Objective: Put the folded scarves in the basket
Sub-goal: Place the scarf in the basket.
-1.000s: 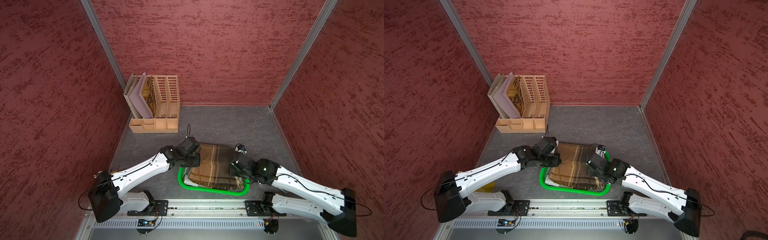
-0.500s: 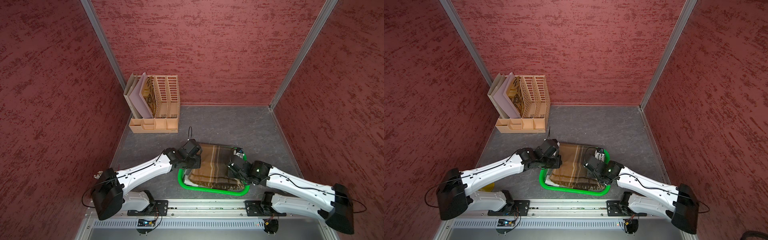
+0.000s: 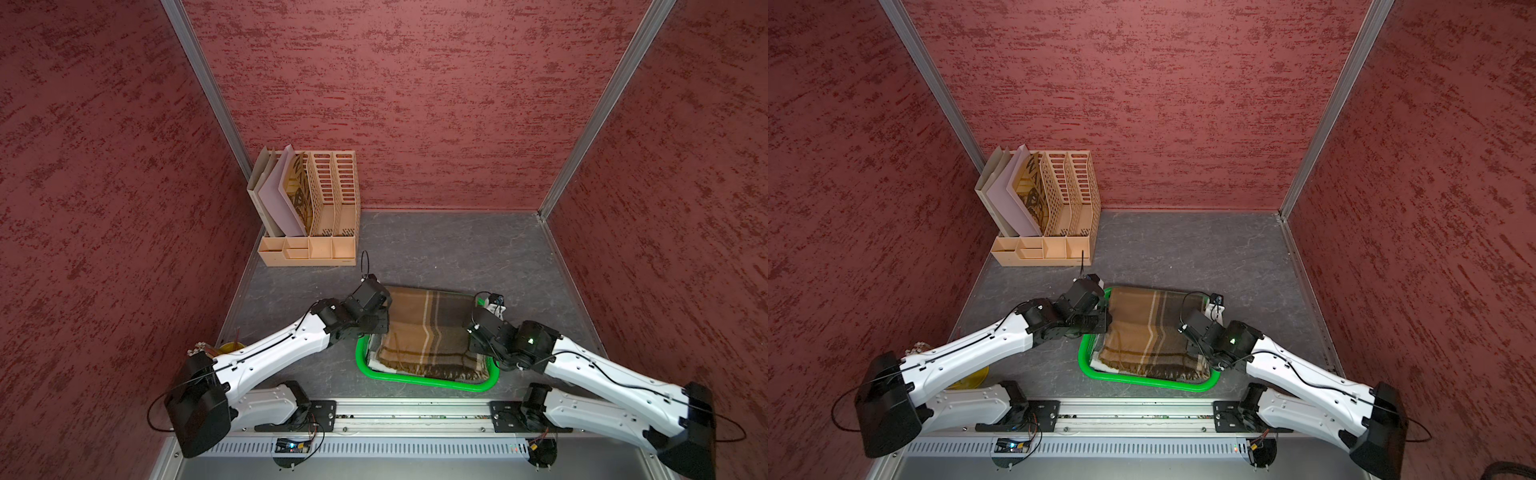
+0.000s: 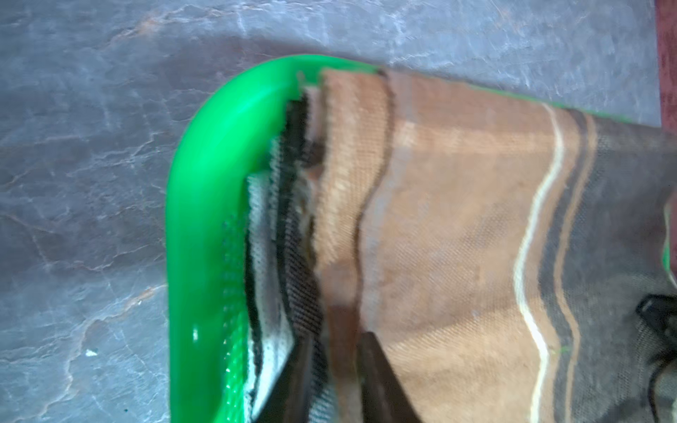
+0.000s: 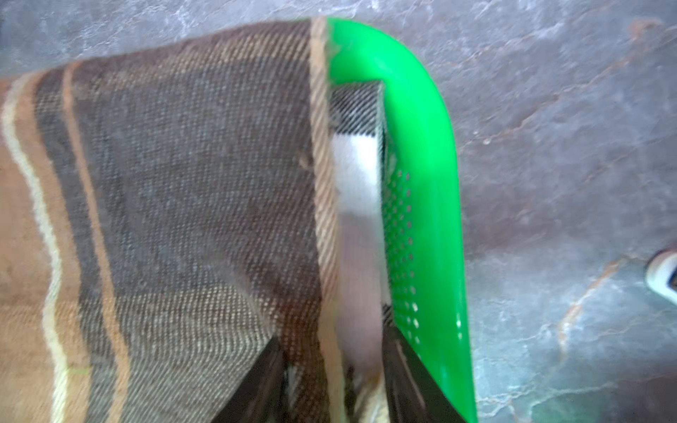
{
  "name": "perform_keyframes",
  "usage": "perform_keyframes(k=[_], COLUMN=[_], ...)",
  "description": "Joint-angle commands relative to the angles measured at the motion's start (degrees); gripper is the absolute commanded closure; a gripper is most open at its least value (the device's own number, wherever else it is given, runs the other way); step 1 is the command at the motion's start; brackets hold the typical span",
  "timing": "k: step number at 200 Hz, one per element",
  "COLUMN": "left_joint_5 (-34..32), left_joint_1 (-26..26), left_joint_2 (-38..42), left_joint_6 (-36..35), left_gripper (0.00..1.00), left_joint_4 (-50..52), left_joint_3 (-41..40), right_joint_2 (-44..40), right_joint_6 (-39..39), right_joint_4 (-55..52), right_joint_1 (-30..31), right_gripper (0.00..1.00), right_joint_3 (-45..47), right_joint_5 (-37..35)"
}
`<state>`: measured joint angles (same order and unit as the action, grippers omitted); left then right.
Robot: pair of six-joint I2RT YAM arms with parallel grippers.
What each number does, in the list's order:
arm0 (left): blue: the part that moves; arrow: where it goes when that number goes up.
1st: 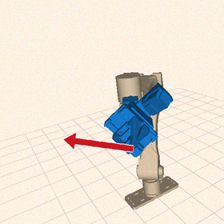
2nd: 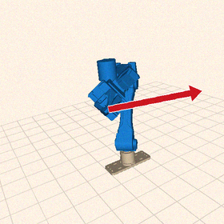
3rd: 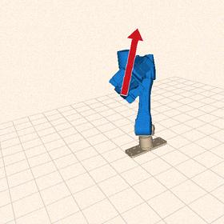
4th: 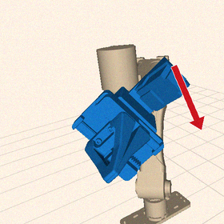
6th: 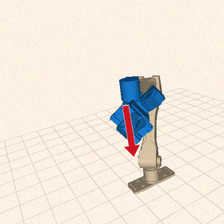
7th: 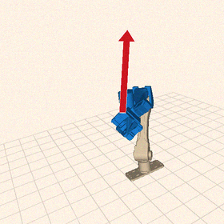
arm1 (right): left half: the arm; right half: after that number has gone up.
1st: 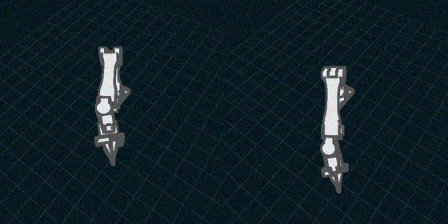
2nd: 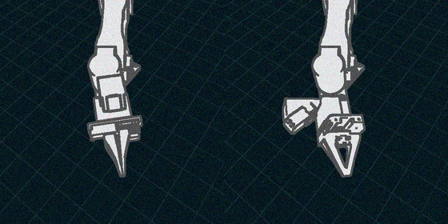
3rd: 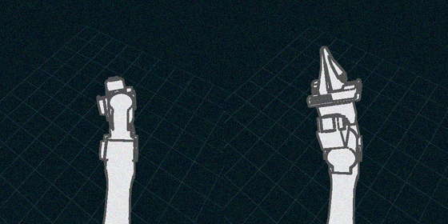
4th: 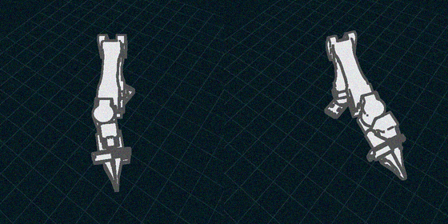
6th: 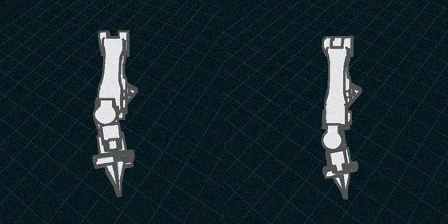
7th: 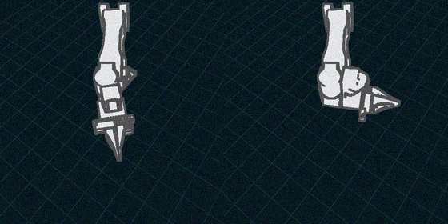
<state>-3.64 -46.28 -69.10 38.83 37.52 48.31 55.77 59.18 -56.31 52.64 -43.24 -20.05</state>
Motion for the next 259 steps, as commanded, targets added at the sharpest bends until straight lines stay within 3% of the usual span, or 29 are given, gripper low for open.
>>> perform_keyframes(k=[1, 18, 36, 59, 90, 141, 153, 193, 227, 259], left_joint_5=[0.70, 2.18, 1.92, -1.11, -6.76, 0.59, 1.10, -2.45, -5.77, -5.62], left_joint_1=[1.25, 1.80, 1.81, 0.69, -2.47, -6.06, -6.85, -7.25, -6.21, -4.52], left_joint_2=[-0.66, -1.27, -1.62, 2.36, 8.10, 2.33, 0.28, -4.24, -6.65, -5.37], left_joint_6=[-0.99, -1.35, -1.48, -0.57, 1.79, 3.17, 3.55, 2.50, 1.70, 1.55], left_gripper=[0.79, 0.80, 0.81, 0.77, 0.72, 0.69, 0.72, 0.90, 0.95, 1.00], left_joint_4=[-0.50, -2.12, -1.82, -0.05, 5.21, -0.87, -2.83, -2.00, -0.34, -2.01], left_joint_3=[-1.75, -2.57, -2.21, -1.32, 1.98, 4.08, 3.85, 2.98, -0.72, -4.17], right_joint_2=[0.92, 1.08, 1.22, 1.04, 3.32, -0.88, -1.36, 0.76, 2.12, 0.60], right_joint_6=[-3.14, -4.49, -5.94, -9.05, -10.66, -7.48, -7.39, -7.17, -7.41, -7.39], right_joint_4=[-1.81, 0.64, 3.11, 4.89, 4.83, -2.06, -2.69, 3.49, 4.30, 2.93], right_joint_1=[-2.03, -2.80, -2.81, -2.72, -1.66, -1.31, -1.31, -1.31, -1.31, -1.40], right_gripper=[0.59, 0.57, 0.50, 0.41, 0.40, 0.38, 0.43, 0.78, 0.79, 0.74], right_joint_3=[0.13, 1.23, 1.09, -1.03, -4.96, -7.63, -7.90, -4.44, -4.02, -4.32], right_joint_5=[-2.43, -0.44, 1.94, 4.84, 6.85, 1.32, 1.11, 3.81, 3.46, 2.30])
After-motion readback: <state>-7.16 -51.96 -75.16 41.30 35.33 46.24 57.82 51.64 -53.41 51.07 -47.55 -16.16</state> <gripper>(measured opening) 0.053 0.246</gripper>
